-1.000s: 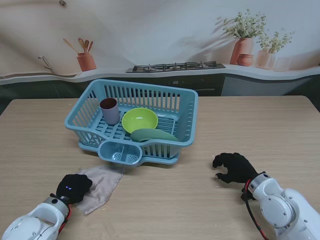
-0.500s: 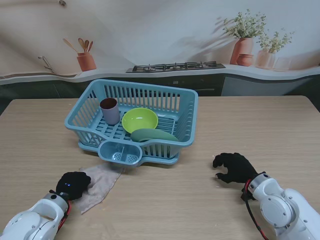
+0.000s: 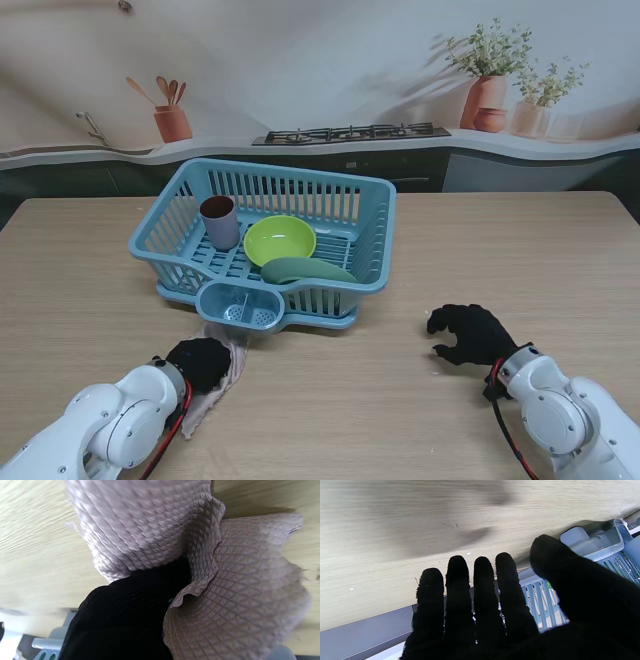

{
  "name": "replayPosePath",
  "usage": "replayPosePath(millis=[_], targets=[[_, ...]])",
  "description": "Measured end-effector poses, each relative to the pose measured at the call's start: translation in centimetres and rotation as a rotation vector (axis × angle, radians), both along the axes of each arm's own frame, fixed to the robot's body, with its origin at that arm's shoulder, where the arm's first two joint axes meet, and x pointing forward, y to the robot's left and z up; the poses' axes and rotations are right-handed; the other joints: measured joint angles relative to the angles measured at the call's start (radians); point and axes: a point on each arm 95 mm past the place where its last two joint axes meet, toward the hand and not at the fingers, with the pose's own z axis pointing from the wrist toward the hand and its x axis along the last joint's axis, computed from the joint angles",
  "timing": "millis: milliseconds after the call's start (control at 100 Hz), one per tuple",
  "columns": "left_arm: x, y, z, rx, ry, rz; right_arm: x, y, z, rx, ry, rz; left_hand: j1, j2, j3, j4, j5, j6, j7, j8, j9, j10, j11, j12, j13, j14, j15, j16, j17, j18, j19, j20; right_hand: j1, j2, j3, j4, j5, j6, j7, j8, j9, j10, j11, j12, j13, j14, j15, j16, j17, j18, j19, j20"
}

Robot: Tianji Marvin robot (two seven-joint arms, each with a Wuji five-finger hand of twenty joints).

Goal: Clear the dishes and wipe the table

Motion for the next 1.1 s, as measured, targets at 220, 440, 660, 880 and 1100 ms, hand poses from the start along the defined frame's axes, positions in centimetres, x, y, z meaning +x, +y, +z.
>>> replayPosePath(millis=[220,440,660,880,1100], targets=[[0.0,-0.4,0.0,0.025,0.001,-0.014,0.0,0.0,0.0,0.001,-0.002,0.003,-0.019,0.020,-0.003,0.000,-0.034,-0.026,0.043,0.013,-0.045,-0.010,0.043,0.020,-0.042,0.001,0.025,0.012,-0.042,-0.004,0.001,0.059,0.000,0.000,0.000,0.000,0.000,0.000,0.000,0.000,0.000,0.000,0.000,0.000,0.000,0.000,0.000,0.000,0.000,0.000,0.000,0.000],[-1.0,3.3,-0.5,0.161,-0.140,0.030,0.0,0.0,0.0,0.001,-0.001,0.002,-0.019,0.031,-0.005,0.000,-0.041,-0.021,0.061,0.022,-0.048,-0.042,-0.018,-0.037,-0.037,0.001,0.063,0.039,-0.015,-0.003,0.037,0.118,0.000,0.000,0.000,0.000,0.000,0.000,0.000,0.000,0.000,0.000,0.000,0.000,0.000,0.000,0.000,0.000,0.000,0.001,0.000,0.000],[-1.9,7.9,-1.3,0.197,-0.272,0.082,0.0,0.0,-0.1,0.000,0.001,0.001,-0.019,0.031,-0.009,0.000,-0.047,-0.029,0.085,-0.003,-0.033,-0.053,-0.018,-0.052,-0.008,0.001,0.064,0.062,0.006,0.003,0.038,0.140,0.000,0.000,0.000,0.000,0.000,0.000,0.000,0.000,0.000,0.000,0.000,0.000,0.000,0.000,0.000,0.000,0.000,0.001,0.000,0.000],[-2.9,11.8,-1.9,0.242,-0.343,0.118,0.0,0.1,-0.1,-0.001,0.004,0.002,-0.019,0.036,-0.011,0.000,-0.058,-0.029,0.089,-0.021,-0.031,-0.056,-0.017,-0.052,0.006,0.001,0.064,0.064,0.018,0.005,0.039,0.142,0.000,0.000,0.000,0.000,0.000,0.000,0.000,0.000,0.000,0.000,0.000,0.000,0.000,0.000,0.000,0.000,0.000,0.001,0.000,0.000],[-3.3,12.7,-2.1,0.218,-0.353,0.139,0.0,0.2,-0.1,-0.002,0.004,0.003,-0.016,0.037,0.005,0.001,-0.061,-0.001,0.104,-0.019,-0.032,-0.056,-0.011,-0.052,0.006,0.001,0.064,0.076,0.018,0.007,0.050,0.143,0.000,0.000,0.000,0.000,0.000,0.000,0.000,0.002,0.000,0.000,0.000,0.000,0.000,0.000,0.000,0.000,0.000,0.001,0.000,0.000]])
